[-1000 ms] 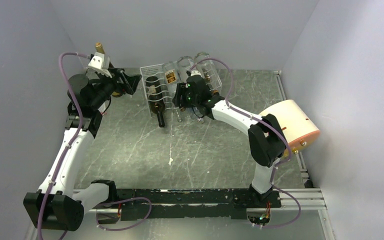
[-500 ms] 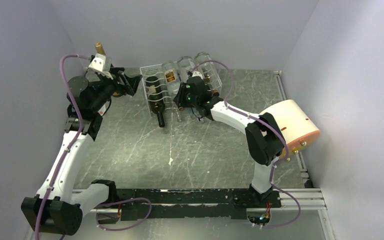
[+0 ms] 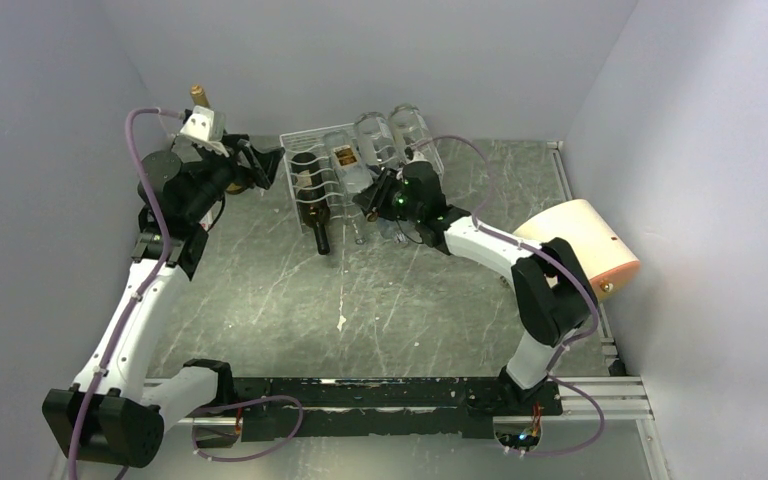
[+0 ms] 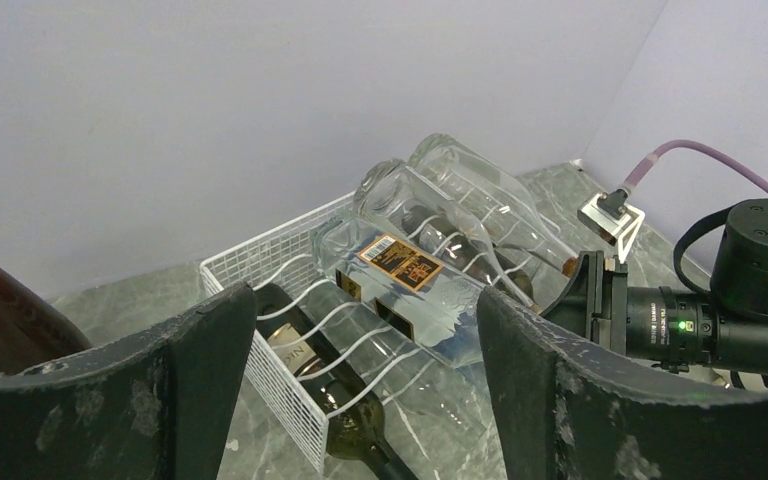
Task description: Take the wine bottle off the wine rack
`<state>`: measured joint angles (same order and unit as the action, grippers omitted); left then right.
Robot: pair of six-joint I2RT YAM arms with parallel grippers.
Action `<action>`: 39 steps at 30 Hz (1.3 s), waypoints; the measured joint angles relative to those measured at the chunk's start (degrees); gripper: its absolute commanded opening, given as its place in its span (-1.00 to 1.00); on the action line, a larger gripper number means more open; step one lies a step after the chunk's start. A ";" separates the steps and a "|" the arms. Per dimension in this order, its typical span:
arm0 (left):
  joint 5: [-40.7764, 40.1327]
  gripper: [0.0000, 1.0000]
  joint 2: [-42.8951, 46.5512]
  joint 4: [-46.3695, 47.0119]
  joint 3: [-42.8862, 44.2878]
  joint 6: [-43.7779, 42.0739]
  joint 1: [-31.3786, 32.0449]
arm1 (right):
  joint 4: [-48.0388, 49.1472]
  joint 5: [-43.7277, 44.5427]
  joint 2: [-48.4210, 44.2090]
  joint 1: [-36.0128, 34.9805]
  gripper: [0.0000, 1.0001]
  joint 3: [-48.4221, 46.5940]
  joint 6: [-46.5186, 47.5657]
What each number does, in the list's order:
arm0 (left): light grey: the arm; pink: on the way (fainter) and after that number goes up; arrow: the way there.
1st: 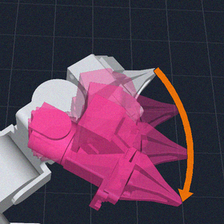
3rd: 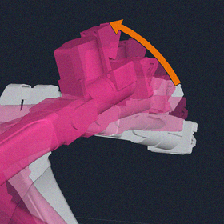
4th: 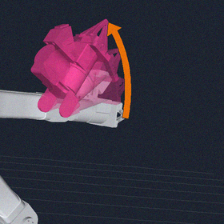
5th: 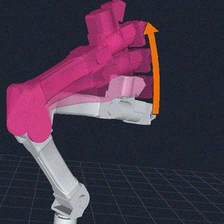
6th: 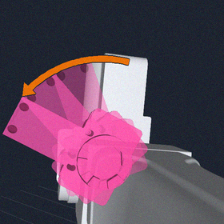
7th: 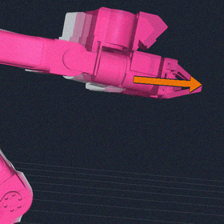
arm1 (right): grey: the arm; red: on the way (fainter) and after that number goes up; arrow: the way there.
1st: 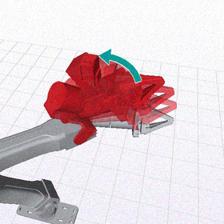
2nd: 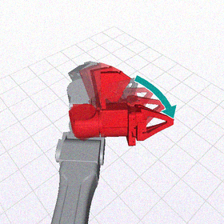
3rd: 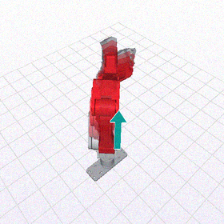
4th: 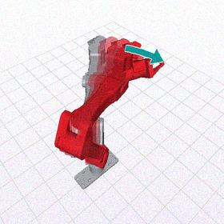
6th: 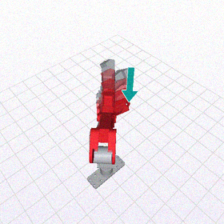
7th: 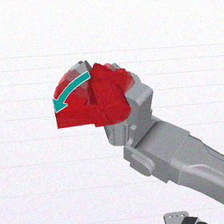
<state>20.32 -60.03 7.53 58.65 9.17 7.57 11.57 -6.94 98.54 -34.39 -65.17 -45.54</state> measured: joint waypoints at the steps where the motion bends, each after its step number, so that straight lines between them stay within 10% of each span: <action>1: -0.04 0.69 -0.20 0.00 -0.02 0.00 0.15 | 1.11 -0.83 -0.11 0.31 -1.00 0.74 -1.31; 39: -1.97 0.71 -4.70 3.13 -3.54 -7.93 8.66 | 20.15 -22.91 -0.79 10.32 -1.00 8.61 -26.91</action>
<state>18.35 -64.73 10.66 55.11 1.23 16.23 31.73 -29.85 97.76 -24.08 -56.55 -72.44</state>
